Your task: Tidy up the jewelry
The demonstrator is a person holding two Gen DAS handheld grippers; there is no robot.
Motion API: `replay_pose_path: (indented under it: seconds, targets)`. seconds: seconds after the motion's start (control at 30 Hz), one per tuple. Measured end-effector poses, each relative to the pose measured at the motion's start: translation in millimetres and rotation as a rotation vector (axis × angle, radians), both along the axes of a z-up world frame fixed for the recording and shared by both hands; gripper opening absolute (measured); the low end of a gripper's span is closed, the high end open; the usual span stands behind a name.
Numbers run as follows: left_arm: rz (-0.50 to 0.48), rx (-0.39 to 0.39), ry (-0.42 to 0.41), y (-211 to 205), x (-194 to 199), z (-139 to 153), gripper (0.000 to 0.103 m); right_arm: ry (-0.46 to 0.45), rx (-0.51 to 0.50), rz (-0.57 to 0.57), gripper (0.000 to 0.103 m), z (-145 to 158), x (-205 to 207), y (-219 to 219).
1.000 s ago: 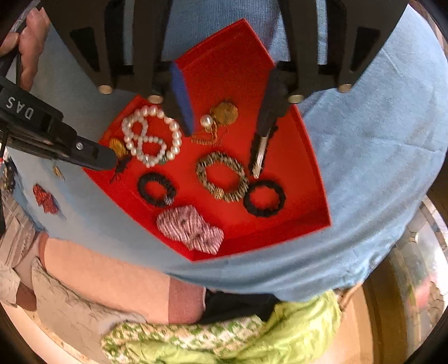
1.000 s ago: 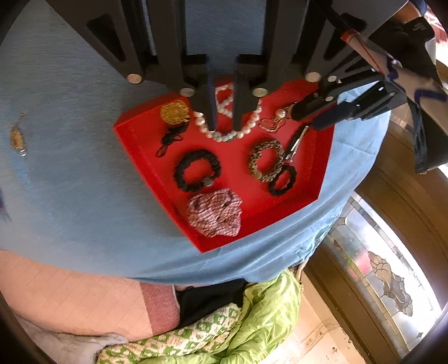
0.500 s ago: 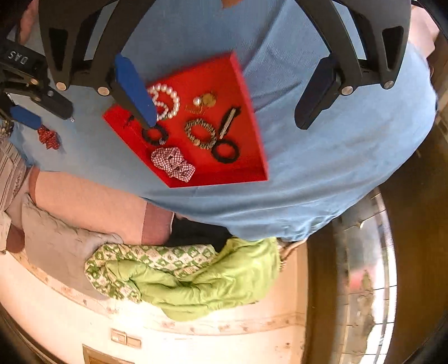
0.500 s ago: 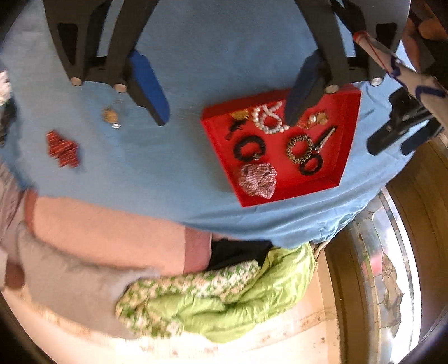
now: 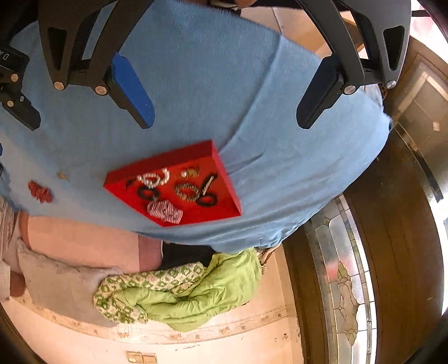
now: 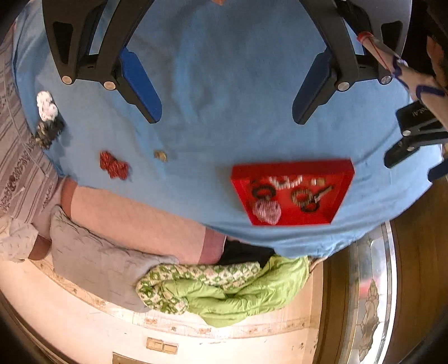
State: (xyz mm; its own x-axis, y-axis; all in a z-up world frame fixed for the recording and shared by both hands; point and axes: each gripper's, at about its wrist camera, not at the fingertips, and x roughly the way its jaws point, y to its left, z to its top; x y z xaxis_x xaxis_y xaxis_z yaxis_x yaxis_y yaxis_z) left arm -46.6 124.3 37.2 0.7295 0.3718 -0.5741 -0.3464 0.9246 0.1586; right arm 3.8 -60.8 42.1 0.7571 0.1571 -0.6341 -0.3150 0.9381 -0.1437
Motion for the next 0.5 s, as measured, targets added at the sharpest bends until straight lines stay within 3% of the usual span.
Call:
replay_pose_path:
  seconds: [0.23, 0.5]
  targets:
    - [-0.021, 0.045, 0.074, -11, 10, -11, 0.101, -0.004, -0.019, 0.010, 0.097, -2, -9, -2]
    - [-0.022, 0.030, 0.110, -15, 20, -17, 0.101, 0.013, -0.050, -0.001, 0.097, -17, -5, -5]
